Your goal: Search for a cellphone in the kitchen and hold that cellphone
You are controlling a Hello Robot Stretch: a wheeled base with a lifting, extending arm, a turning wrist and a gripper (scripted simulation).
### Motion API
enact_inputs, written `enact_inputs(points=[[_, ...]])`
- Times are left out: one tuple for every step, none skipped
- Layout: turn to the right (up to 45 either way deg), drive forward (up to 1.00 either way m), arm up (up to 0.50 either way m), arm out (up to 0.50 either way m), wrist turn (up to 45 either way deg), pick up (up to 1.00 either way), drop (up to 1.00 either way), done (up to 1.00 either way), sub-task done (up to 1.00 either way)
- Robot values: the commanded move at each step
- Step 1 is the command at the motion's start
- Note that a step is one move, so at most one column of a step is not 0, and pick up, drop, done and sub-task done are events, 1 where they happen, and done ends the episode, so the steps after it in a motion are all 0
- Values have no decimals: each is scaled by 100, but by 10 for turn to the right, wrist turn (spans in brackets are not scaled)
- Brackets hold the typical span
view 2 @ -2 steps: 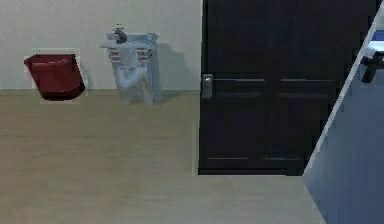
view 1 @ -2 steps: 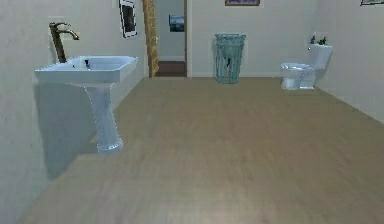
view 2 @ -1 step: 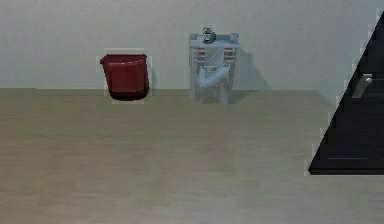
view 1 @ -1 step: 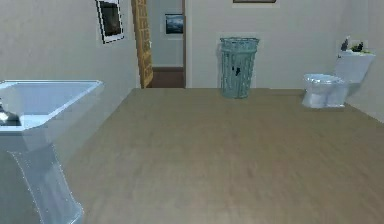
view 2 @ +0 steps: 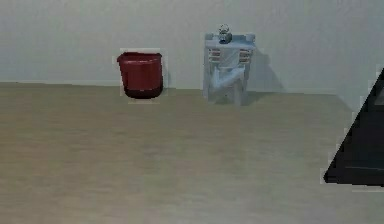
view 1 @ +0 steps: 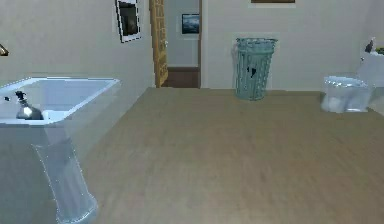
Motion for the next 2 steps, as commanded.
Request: enact_inputs(points=[[0, 100, 0, 0, 0, 0, 0, 0, 0], [0, 55, 0, 0, 0, 0, 0, 0, 0]])
